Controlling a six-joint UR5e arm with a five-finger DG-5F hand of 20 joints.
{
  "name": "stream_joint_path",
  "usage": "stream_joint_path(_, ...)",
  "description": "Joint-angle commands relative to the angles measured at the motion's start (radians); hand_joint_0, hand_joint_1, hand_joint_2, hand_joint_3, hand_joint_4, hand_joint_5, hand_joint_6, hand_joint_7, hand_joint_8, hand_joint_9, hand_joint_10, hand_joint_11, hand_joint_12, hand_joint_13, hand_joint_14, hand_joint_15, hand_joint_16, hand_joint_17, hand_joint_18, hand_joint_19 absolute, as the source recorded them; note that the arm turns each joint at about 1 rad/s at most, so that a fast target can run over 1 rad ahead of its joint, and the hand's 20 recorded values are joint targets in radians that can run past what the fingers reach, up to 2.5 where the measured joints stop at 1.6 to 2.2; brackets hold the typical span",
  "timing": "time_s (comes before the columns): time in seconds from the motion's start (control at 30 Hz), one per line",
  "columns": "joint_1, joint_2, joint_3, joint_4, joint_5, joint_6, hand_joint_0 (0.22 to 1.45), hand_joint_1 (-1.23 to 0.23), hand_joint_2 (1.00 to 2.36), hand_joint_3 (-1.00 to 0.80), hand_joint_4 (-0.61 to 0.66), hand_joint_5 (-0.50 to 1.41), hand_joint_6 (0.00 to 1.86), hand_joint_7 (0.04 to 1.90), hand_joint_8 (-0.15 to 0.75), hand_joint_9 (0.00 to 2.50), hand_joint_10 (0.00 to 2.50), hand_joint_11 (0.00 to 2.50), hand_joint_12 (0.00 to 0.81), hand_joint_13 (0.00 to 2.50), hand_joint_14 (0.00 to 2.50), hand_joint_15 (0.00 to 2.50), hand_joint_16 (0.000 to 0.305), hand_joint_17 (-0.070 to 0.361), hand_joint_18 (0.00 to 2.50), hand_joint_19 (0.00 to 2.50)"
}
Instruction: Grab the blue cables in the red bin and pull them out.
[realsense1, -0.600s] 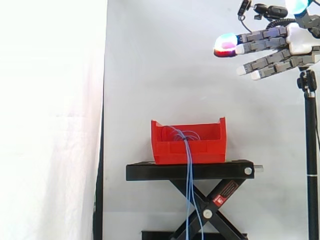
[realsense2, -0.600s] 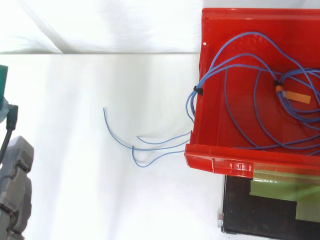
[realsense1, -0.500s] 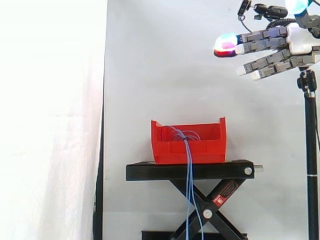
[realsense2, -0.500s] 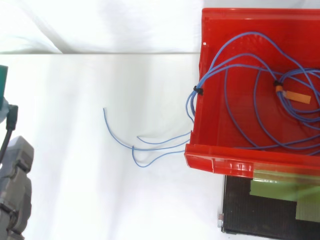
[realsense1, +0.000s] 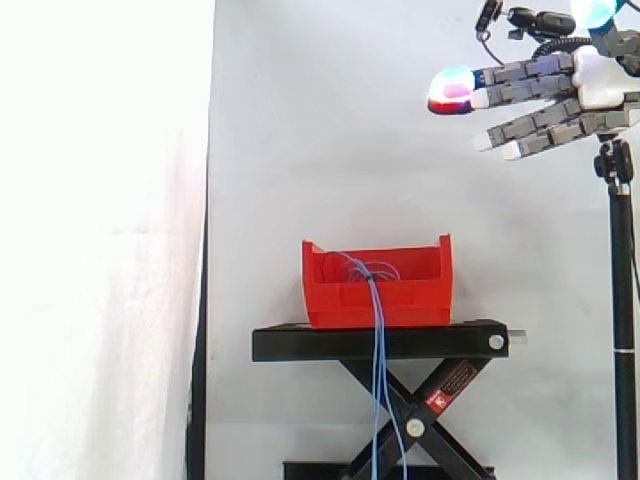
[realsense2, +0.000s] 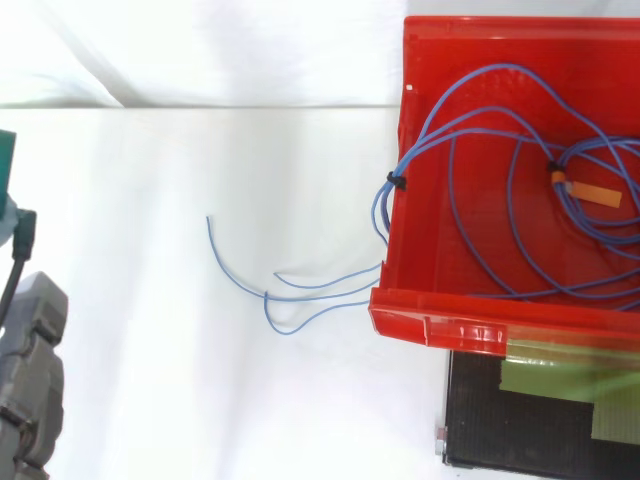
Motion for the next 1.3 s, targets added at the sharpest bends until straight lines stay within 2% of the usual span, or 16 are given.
stream_joint_path(0.0, 0.000, -0.001, 0.000, 0.000, 0.000, 0.000, 0.78, -0.77, 1.00, -1.00, 0.10, 0.01, 0.00, 0.13, 0.115, 0.27, 0.00, 0.01, 0.303, 0.00, 0.00, 0.13, 0.050, 0.113, 0.00, 0.30)
stream_joint_path(1.07, -0.002, 0.007, 0.000, 0.000, 0.002, 0.000, 0.78, -0.76, 1.00, -1.00, 0.11, 0.01, 0.00, 0.12, 0.121, 0.28, 0.00, 0.01, 0.305, 0.00, 0.00, 0.14, 0.050, 0.112, 0.00, 0.32)
stream_joint_path(1.27, 0.000, 0.007, 0.000, 0.000, 0.000, 0.000, 0.78, -0.77, 1.00, -1.00, 0.13, 0.06, 0.00, 0.12, 0.130, 0.32, 0.00, 0.00, 0.304, 0.01, 0.00, 0.11, 0.049, 0.111, 0.00, 0.31)
